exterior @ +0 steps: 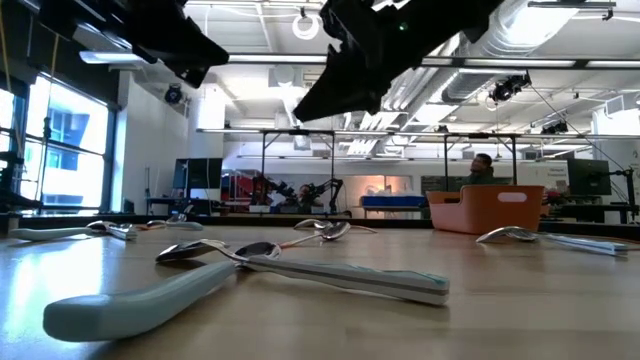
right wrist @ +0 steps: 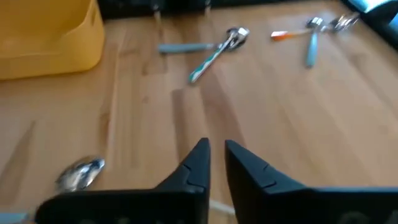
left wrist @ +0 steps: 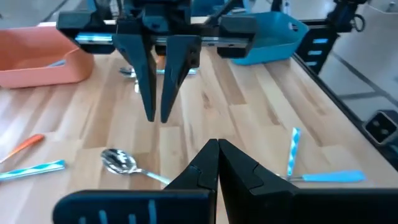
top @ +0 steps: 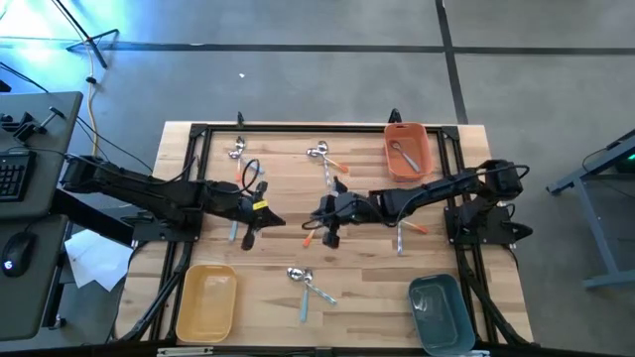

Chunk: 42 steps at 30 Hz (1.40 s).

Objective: Sort silverware by color (type)
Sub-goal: Put the bottom light blue patterned spoon into the yellow bin

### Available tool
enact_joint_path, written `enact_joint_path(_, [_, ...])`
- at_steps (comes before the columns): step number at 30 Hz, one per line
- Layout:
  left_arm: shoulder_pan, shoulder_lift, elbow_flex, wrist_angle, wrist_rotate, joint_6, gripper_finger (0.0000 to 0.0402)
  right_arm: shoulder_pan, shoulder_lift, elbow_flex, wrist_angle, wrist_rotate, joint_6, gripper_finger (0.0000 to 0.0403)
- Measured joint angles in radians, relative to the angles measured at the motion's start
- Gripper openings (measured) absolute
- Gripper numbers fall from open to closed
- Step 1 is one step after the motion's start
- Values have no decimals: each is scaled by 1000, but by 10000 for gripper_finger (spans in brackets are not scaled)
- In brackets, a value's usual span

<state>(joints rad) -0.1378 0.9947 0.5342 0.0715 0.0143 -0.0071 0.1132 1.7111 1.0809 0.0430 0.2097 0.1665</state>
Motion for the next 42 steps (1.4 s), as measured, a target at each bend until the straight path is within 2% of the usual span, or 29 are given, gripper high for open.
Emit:
enact_joint_path(5, [-36, 10, 17, 2, 0, -29, 0, 21, 0, 0, -58, -48, 45, 88])
enact_joint_path(8, [-73, 48, 43, -30, -15, -34, 0, 14, -6, 0, -151, -204, 84, 106])
enact_joint_path(11, [-100, 120, 81, -57, -48, -16, 0, 13, -6, 0, -296, -274, 73, 105])
enact_joint_path(15, [-94, 246, 162, -108, 1, 20, 0, 27, -6, -18, -411, -194, 20, 64])
enact_joint_path(17, [-91, 306, 211, -139, 32, 42, 0, 25, -18, -62, -393, -178, -3, 27])
enact_joint_path(19, [-94, 357, 254, -156, 55, 59, 0, 9, -32, -122, -305, -180, -10, 8])
enact_joint_path(24, [-116, 442, 345, -238, 72, 64, 0, -56, -117, -314, -110, -188, 6, 16])
enact_joint_path(30, [-150, 528, 396, -255, 84, 78, 4, -109, -350, -498, 99, -190, -77, 4])
enact_joint_path(36, [-192, 665, 445, -254, 77, 92, 41, -162, -569, -550, 92, -133, -187, 6])
enact_joint_path(42, [-232, 812, 508, -258, -3, 102, 92, -186, -706, -549, 105, -131, -309, 6])
